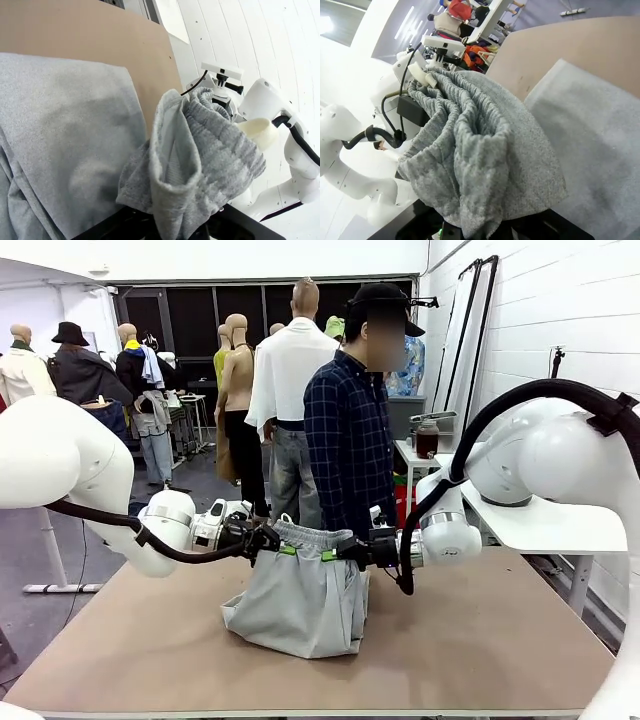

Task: Fold the training pants.
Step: Fold the Training pants in half.

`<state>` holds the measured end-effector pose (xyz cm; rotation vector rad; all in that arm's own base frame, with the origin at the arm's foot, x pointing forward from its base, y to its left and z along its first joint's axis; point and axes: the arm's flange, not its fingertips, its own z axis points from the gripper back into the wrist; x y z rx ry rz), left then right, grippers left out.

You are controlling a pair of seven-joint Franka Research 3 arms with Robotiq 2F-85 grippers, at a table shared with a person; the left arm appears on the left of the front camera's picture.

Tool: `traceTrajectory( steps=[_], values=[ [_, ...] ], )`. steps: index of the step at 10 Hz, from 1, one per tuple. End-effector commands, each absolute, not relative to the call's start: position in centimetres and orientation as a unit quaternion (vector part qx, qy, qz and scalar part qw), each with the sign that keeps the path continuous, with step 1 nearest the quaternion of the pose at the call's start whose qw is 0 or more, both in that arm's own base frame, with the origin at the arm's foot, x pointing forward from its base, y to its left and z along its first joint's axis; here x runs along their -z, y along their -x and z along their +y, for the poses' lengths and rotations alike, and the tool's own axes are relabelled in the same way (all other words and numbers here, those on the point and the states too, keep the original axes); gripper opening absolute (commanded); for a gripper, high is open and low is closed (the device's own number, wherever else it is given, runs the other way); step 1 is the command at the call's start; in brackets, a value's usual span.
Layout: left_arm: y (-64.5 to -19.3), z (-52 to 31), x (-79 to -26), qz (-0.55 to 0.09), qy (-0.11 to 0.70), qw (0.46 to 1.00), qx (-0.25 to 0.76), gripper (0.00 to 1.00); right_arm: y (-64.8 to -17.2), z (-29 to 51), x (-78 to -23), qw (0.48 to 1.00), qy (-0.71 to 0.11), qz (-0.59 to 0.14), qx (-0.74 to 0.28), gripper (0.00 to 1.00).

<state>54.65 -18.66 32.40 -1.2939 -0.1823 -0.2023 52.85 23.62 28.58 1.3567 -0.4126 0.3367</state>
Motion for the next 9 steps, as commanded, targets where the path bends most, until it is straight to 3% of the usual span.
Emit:
traceTrajectory(
  steps=[1, 9],
  values=[
    [-55.8, -18.7, -32.6, -0.069, 0.604, 0.791, 0.074, 0.00, -53.7, 23.7, -27.9, 0.759, -0.610, -0.191, -0.121, 0.00],
    [-57.3, -19.0, -28.5, -0.036, 0.568, 0.821, 0.027, 0.00, -53.7, 22.3, -25.7, 0.765, -0.613, -0.179, -0.076, 0.00]
  ],
)
